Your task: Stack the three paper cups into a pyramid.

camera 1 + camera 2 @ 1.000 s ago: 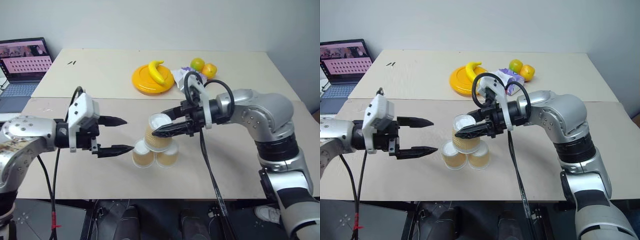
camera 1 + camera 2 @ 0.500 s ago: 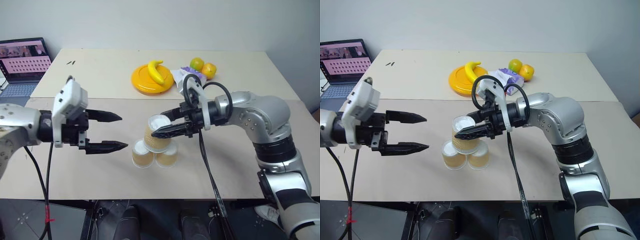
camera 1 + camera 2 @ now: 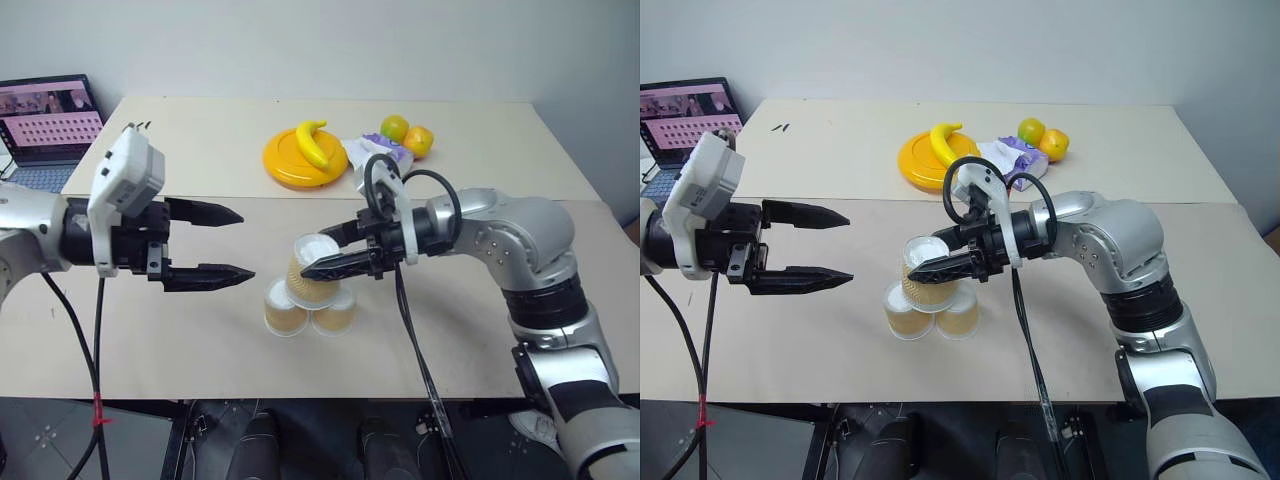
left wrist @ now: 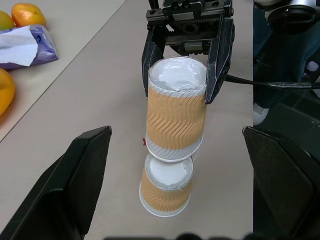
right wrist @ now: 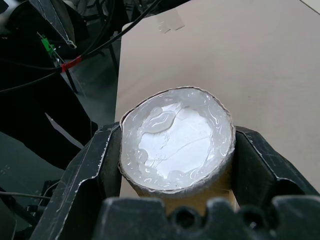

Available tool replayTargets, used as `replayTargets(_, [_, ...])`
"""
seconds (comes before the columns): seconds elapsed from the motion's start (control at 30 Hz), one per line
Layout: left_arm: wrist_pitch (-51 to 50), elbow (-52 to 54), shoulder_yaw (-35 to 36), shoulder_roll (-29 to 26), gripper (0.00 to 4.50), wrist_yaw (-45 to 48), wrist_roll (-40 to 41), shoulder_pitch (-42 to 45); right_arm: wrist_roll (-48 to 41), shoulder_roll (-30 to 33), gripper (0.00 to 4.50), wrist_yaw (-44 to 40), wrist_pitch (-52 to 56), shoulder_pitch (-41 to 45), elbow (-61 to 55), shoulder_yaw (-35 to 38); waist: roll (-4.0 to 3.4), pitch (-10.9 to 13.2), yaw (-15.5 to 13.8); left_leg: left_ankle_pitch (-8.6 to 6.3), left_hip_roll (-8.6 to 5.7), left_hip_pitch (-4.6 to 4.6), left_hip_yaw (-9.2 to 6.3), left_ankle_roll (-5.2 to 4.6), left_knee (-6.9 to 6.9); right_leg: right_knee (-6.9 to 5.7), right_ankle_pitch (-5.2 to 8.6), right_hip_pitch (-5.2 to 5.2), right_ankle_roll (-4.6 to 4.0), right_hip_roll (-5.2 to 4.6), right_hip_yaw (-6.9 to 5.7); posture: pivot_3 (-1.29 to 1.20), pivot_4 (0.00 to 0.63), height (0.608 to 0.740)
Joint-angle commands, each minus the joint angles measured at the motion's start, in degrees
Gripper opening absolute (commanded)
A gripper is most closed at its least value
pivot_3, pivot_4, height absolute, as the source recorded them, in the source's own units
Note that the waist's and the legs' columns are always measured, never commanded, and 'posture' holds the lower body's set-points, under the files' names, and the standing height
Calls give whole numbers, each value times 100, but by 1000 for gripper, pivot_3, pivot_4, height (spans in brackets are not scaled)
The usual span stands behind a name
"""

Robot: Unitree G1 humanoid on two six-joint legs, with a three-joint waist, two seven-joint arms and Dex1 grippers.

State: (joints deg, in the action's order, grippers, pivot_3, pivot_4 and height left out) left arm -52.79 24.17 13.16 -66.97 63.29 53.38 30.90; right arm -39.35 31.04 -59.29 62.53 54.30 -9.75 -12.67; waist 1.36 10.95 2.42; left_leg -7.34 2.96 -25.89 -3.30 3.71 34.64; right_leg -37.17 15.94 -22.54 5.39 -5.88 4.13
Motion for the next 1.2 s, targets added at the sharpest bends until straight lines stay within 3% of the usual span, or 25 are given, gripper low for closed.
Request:
replayTargets(0.03, [33, -2, 31, -56, 4500, 35, 4, 161, -40, 0, 3210, -11, -128, -18, -238, 76, 0, 0, 0, 0, 0, 0, 0, 0, 0, 0, 0, 0, 0, 0, 0, 0, 150, 732])
replayTargets(0.07, [41, -9, 15, -53, 4500, 36, -3, 172, -39, 1, 3692, -14, -133, -21, -248, 71, 0, 0, 0, 0, 0, 0, 0, 0, 0, 0, 0, 0, 0, 0, 0, 0, 150, 732])
replayTargets(0.17, [57, -21, -13, -39, 4500, 33, -15, 193, -41, -1, 4479, -15, -141, -20, -272, 74, 0, 0, -1, 0, 0, -1, 0, 0, 0, 0, 0, 0, 0, 0, 0, 0, 150, 732])
replayTargets(0.83, [248, -148, -304, 136, 4500, 189, -289, 263, -424, -13, 4479, 99, 189, 446, -239, 469, 0, 0, -1, 0, 0, -4, 0, 0, 0, 0, 0, -2, 0, 0, 0, 0, 150, 732])
replayTargets(0.97, [213, -227, -319, 199, 4500, 187, -263, 374, -331, 206, 4479, 40, 121, 830, 208, 713, 0, 0, -1, 0, 0, -4, 0, 0, 1, -1, 0, -4, 0, 0, -1, 0, 150, 732])
replayTargets(1.2, [-34, -339, -190, 432, 4500, -138, -7, 495, 390, 1338, 4479, -806, -1045, 1099, 993, 752, 0, 0, -38, 0, -1, -18, 0, 0, 2, 4, 1, -13, 1, 0, -1, 0, 150, 732])
